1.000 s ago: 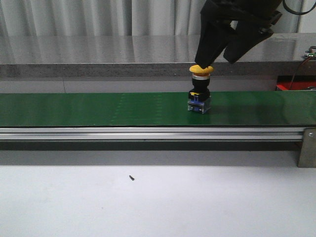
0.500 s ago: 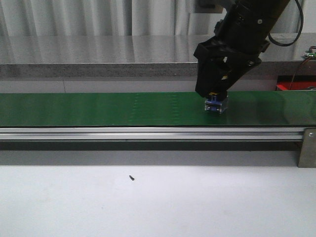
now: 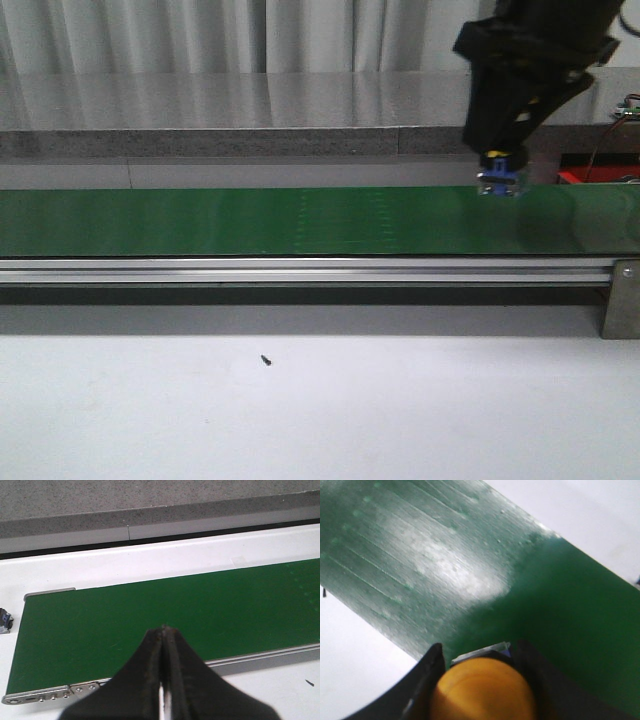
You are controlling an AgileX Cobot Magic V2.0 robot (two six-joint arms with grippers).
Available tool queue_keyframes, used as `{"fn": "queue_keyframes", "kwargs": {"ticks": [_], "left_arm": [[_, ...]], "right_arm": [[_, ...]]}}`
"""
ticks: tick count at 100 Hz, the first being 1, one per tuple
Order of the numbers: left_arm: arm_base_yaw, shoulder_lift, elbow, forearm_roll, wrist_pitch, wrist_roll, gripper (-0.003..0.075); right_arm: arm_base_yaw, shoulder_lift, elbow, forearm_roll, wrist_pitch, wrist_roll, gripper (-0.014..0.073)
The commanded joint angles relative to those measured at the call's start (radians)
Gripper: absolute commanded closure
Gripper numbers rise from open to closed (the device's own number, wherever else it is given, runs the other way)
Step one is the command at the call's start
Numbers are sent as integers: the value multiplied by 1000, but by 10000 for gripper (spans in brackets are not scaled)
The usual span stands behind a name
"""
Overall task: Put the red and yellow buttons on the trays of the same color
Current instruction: 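Close the right gripper on the yellow button and lift it, then carry the yellow button into the yellow tray and open the right gripper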
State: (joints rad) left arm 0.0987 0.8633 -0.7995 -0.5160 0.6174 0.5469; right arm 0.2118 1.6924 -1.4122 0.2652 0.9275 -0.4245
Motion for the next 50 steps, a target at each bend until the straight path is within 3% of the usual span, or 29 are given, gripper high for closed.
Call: {"fn": "queue_keyframes", "kwargs": {"ticks": [1, 31, 50], "left_arm": [[-9, -8, -28, -33, -59, -1, 740], [-9, -8, -28, -33, -59, -1, 740], [-9, -8, -28, -33, -59, -1, 740]], "right_arm": [[-64, -107, 1, 7, 21, 3, 380], [-322, -347, 295, 48, -82, 3, 380], [-498, -400, 433, 46, -120, -3, 379]]}}
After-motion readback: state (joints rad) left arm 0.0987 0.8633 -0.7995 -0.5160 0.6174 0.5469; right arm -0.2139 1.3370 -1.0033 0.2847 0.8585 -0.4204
